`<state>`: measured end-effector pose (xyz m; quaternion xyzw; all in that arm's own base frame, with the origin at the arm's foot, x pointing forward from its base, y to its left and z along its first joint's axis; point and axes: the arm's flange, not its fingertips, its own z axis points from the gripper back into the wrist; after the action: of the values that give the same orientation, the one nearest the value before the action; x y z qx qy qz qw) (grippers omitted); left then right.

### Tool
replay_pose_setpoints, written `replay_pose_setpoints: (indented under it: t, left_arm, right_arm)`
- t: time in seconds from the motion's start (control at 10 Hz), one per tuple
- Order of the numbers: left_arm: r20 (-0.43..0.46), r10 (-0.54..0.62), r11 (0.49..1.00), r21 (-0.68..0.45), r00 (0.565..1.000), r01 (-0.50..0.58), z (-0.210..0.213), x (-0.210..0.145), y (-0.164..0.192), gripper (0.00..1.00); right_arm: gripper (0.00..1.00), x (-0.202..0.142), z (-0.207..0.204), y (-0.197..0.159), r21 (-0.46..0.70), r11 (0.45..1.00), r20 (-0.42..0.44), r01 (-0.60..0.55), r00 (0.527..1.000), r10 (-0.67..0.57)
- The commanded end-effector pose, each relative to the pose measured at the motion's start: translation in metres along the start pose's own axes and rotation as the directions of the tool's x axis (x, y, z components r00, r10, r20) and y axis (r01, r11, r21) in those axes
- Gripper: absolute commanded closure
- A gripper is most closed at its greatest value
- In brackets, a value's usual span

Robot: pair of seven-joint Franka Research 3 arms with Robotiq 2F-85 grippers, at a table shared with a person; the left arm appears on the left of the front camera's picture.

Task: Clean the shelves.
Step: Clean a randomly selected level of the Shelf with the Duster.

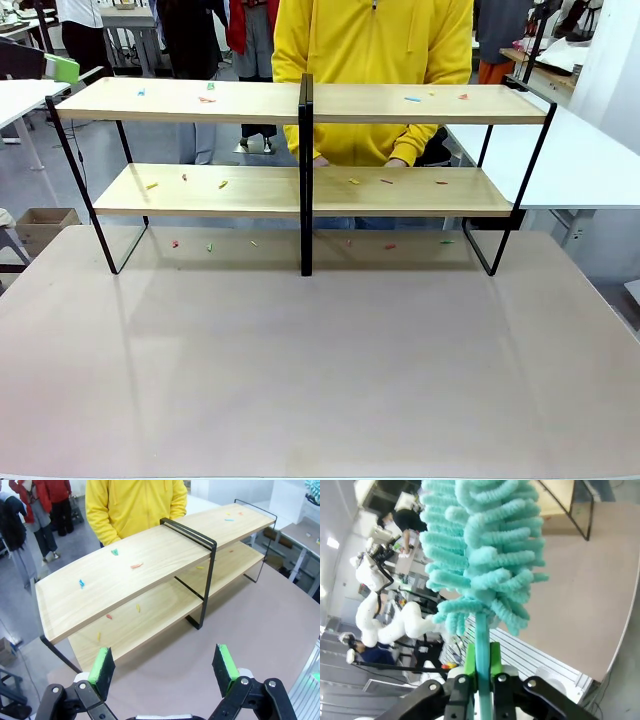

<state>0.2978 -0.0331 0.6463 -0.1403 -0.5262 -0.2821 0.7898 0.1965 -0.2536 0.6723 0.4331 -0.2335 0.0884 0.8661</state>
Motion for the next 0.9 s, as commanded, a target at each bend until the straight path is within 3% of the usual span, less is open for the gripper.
replay_pose_setpoints:
  t: [0.0, 0.1, 0.3, 0.4, 0.6, 0.7, 0.8]
  left_arm:
    - [-0.003, -0.009, 1.000, 0.000, 1.000, 0.009, -0.001, -0.002, 0.000, 0.00]
    - [-0.003, -0.009, 1.000, 0.000, 1.000, 0.009, -0.001, -0.002, 0.000, 0.00]
    - [-0.003, -0.009, 1.000, 0.000, 1.000, 0.009, -0.001, -0.002, 0.000, 0.00]
    - [-0.003, -0.009, 1.000, 0.000, 1.000, 0.009, -0.001, -0.002, 0.000, 0.00]
    - [-0.003, -0.009, 1.000, 0.000, 1.000, 0.009, -0.001, -0.002, 0.000, 0.00]
    - [-0.003, -0.009, 1.000, 0.000, 1.000, 0.009, -0.001, -0.002, 0.000, 0.00]
    - [-0.003, -0.009, 1.000, 0.000, 1.000, 0.009, -0.001, -0.002, 0.000, 0.00]
  right_arm:
    - [0.88, 0.048, -0.075, 0.064, -0.119, 0.980, -0.098, -0.159, 0.984, 0.148]
    - [0.88, 0.088, -0.142, 0.106, -0.143, 0.956, -0.237, -0.257, 0.947, 0.219]
    - [0.88, 0.102, -0.264, 0.154, -0.306, 0.859, -0.464, -0.409, 0.853, 0.241]
    - [0.88, 0.075, -0.147, 0.125, -0.150, 0.952, -0.251, -0.267, 0.942, 0.224]
    - [0.88, 0.075, -0.147, 0.125, -0.150, 0.952, -0.251, -0.267, 0.942, 0.224]
    - [0.88, 0.087, -0.213, 0.155, -0.208, 0.921, -0.339, -0.329, 0.908, 0.247]
    - [0.88, 0.101, -0.220, 0.162, -0.309, 0.913, -0.292, -0.267, 0.940, 0.176]
